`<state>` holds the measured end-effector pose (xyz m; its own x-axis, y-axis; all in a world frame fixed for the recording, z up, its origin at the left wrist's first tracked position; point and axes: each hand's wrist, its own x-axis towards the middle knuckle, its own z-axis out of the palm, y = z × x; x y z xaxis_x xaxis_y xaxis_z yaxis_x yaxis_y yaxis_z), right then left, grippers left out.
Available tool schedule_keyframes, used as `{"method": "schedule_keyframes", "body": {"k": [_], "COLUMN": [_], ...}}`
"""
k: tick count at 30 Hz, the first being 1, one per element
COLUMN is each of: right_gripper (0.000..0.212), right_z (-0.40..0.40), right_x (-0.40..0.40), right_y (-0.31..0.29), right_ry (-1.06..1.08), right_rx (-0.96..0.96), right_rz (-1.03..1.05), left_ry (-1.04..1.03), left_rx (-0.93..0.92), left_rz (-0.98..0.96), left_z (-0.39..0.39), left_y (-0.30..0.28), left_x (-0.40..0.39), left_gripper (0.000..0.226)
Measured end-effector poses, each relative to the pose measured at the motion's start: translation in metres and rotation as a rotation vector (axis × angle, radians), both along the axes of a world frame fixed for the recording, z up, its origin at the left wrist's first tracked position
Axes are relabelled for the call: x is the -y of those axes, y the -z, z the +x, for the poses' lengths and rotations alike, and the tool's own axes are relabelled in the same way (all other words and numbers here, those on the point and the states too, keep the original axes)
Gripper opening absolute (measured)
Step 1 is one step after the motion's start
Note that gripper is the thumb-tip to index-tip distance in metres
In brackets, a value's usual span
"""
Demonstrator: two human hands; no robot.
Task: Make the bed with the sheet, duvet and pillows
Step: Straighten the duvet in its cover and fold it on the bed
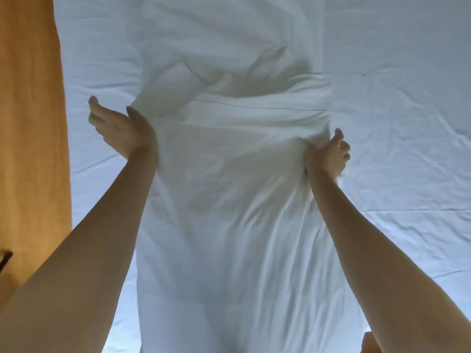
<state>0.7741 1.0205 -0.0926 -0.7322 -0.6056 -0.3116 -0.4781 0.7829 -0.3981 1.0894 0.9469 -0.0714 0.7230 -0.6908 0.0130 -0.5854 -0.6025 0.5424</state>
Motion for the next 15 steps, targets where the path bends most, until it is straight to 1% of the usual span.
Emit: {"method": "schedule_keyframes", "body": {"k": [1,2,3,4,5,6,7,8,9,10,12,14,15], "right_gripper": [0.062,0.065,0.063,0.058,0.055,0.054,0.054,0.055,0.058,0.063,0.07,0.067,0.063], "right_z": [-0.001,-0.001,0.002,0.007,0.016,0.023,0.027,0.027,0.023,0.018,0.012,0.004,0.002], "right_x": [0.002,0.002,-0.004,-0.014,-0.027,-0.04,-0.049,-0.05,-0.043,-0.028,0.011,0.054,0.07], "right_y": [-0.003,-0.01,-0.019,-0.025,-0.029,-0.027,-0.019,-0.006,0.009,0.025,0.049,0.064,0.069], "right_ry": [-0.071,-0.177,-0.304,-0.457,-0.659,-0.891,-1.119,-1.297,-1.392,-1.391,-1.184,-0.944,-0.89], "right_rx": [-0.07,-0.206,-0.302,-0.336,-0.324,-0.286,-0.226,-0.181,-0.178,-0.207,-0.228,-0.203,-0.187], "right_rz": [-0.042,-0.144,-0.276,-0.406,-0.502,-0.551,-0.522,-0.416,-0.269,-0.116,0.107,0.288,0.335], "left_ry": [0.114,0.253,0.39,0.525,0.678,0.85,1.019,1.172,1.289,1.34,1.284,1.175,1.13], "left_rx": [0.059,0.125,0.168,0.189,0.203,0.215,0.229,0.256,0.304,0.364,0.465,0.498,0.502], "left_rz": [-0.041,-0.1,-0.168,-0.234,-0.277,-0.274,-0.226,-0.142,-0.056,0.024,0.164,0.307,0.348], "left_z": [-0.004,-0.007,-0.012,-0.019,-0.029,-0.038,-0.045,-0.047,-0.044,-0.038,-0.025,-0.017,-0.017], "left_y": [-0.003,-0.009,-0.017,-0.022,-0.026,-0.028,-0.026,-0.018,-0.003,0.015,0.055,0.079,0.085], "left_x": [-0.005,-0.013,-0.026,-0.044,-0.065,-0.086,-0.106,-0.118,-0.119,-0.11,-0.075,-0.033,-0.016], "left_gripper": [0.053,0.053,0.051,0.049,0.047,0.046,0.047,0.048,0.05,0.052,0.056,0.061,0.064]}}
